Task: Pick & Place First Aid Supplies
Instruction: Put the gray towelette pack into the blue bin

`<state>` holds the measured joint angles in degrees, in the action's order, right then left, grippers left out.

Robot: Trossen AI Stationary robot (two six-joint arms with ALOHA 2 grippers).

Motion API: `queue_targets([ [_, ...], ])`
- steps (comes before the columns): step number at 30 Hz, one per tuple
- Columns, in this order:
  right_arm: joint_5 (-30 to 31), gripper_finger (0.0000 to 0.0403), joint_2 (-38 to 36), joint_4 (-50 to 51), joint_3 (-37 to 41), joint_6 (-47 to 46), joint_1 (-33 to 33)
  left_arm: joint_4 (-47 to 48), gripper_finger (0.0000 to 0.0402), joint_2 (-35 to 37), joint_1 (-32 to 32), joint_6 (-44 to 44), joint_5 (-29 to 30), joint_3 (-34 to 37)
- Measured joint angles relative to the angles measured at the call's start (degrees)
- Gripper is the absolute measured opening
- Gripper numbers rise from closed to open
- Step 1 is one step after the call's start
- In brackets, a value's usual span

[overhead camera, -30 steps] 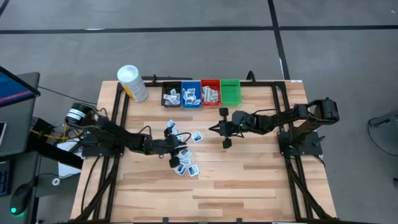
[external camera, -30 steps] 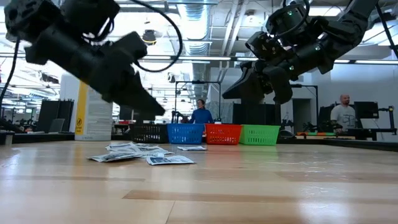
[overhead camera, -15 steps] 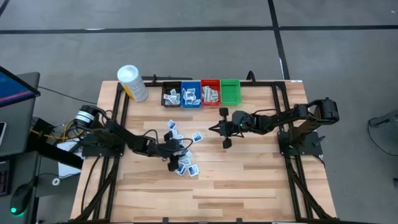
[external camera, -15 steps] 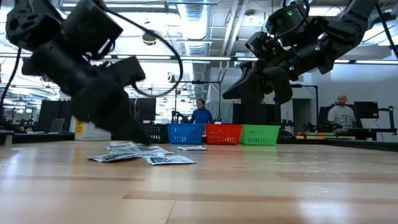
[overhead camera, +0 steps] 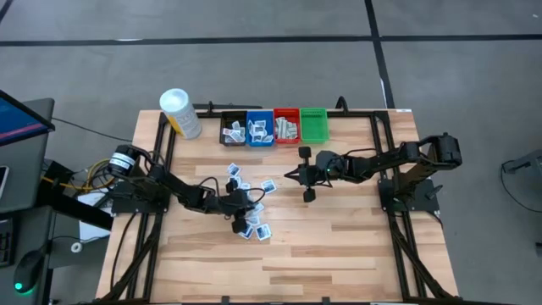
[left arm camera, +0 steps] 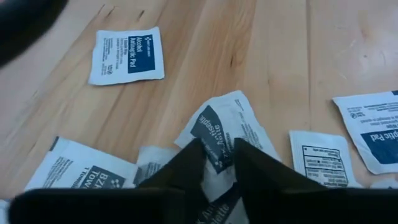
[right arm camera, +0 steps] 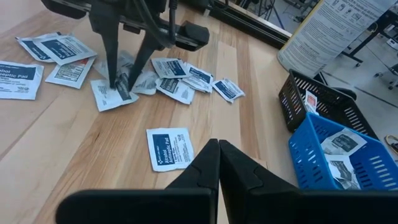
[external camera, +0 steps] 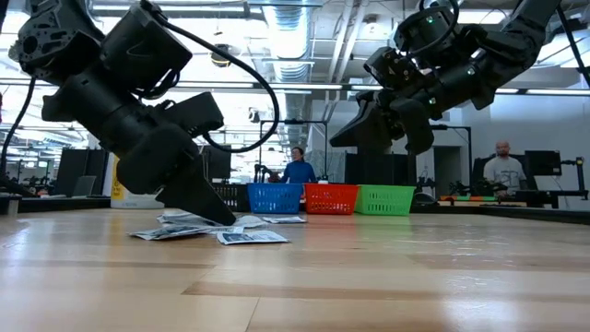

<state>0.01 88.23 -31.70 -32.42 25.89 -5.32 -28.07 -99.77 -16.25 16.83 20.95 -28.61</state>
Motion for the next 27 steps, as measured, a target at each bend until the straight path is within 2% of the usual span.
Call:
queue_targets([
  [5,0.0,0.0,0.0,0.0,0.0,0.0,0.0,-0.08,0.0032,0.0,0.0,-0.04,0.02,0.05],
  [8,0.0,0.0,0.0,0.0,0.0,0.0,0.0,-1.17,0.0013,-0.07,0.0,-1.48,0.0,0.12],
  [17,0.0,0.0,0.0,0.0,0.02,0.0,0.0,-2.55,0.0027,2.45,0.0,-8.51,2.26,-0.12],
  [27,0.0,0.0,0.0,0.0,0.02,0.02,-0.24,-3.29,0.0016,12.44,1.2,-18.17,4.09,-0.25],
])
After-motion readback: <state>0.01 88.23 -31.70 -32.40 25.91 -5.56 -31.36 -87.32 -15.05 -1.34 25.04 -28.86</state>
